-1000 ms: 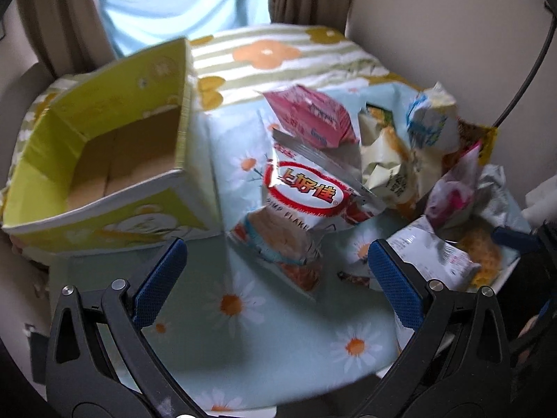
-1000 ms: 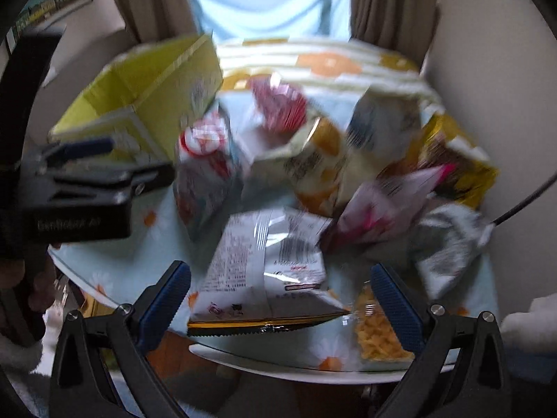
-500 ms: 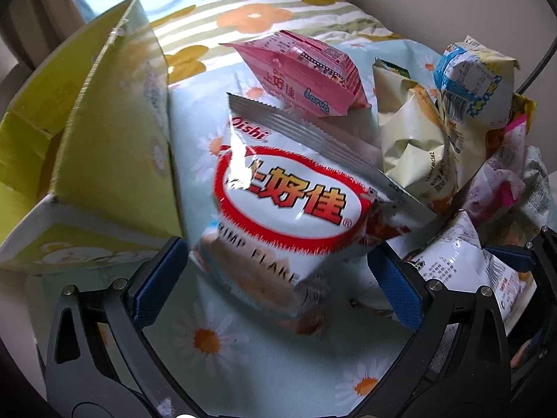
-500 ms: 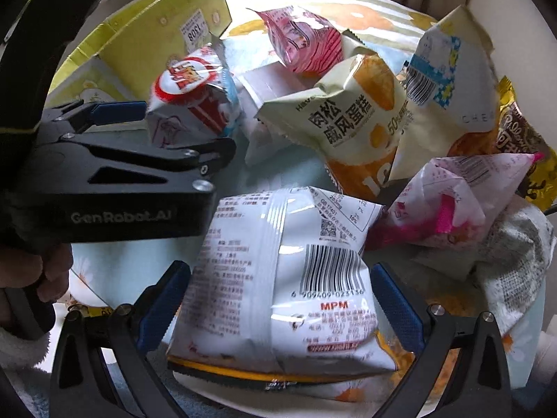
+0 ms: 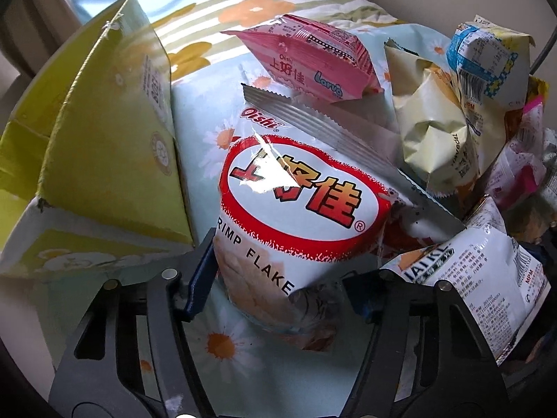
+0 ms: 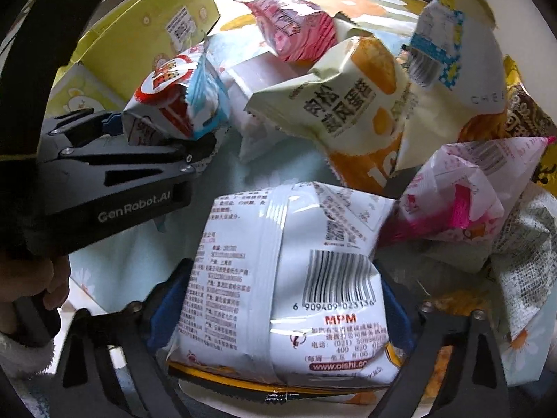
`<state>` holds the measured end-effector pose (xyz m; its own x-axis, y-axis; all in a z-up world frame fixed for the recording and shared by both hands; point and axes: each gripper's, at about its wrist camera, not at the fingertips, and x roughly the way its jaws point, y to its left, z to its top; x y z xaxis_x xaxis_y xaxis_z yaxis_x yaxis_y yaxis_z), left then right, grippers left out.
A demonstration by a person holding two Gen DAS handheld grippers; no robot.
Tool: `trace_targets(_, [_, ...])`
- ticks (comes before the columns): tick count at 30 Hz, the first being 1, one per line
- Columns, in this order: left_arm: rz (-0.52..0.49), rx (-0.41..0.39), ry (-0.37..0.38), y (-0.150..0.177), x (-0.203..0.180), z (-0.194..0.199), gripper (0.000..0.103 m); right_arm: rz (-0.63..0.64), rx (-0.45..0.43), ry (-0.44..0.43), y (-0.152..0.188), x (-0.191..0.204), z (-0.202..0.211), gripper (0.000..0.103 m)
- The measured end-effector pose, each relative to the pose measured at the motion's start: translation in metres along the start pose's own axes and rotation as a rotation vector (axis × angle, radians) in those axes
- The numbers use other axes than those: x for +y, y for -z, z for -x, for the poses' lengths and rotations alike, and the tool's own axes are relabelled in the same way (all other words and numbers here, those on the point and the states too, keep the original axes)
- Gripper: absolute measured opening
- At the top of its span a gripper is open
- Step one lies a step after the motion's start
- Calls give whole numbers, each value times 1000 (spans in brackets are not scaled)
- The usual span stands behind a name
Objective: Organize snacks
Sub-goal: 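Carry both bags over the yellow box and open both tools to drop them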
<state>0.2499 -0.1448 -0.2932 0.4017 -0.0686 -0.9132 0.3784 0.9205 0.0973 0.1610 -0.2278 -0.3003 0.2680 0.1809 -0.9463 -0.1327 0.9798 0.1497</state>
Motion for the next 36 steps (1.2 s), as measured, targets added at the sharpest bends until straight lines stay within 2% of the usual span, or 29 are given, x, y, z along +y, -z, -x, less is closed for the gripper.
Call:
trace_targets(7, [-17,-23,-47,12,-3,22,60,0,3,-2,3,0,2,72])
trace_targets(15, [14,-71,-79,14,-1,72,60,11,-39,-33,2,1,31,69])
trace_targets(22, [76,-161,-125,4,14,132,60,52,-151,-45,-14,8,78,69])
trace_targets(29, [165,-260,-159,-26,63,180,60,119,-292,-30,-60,19,127,69])
trace_targets(36, [238,-331,-180,-49,145,205,60,186,-394,-16,-123,59,153,69])
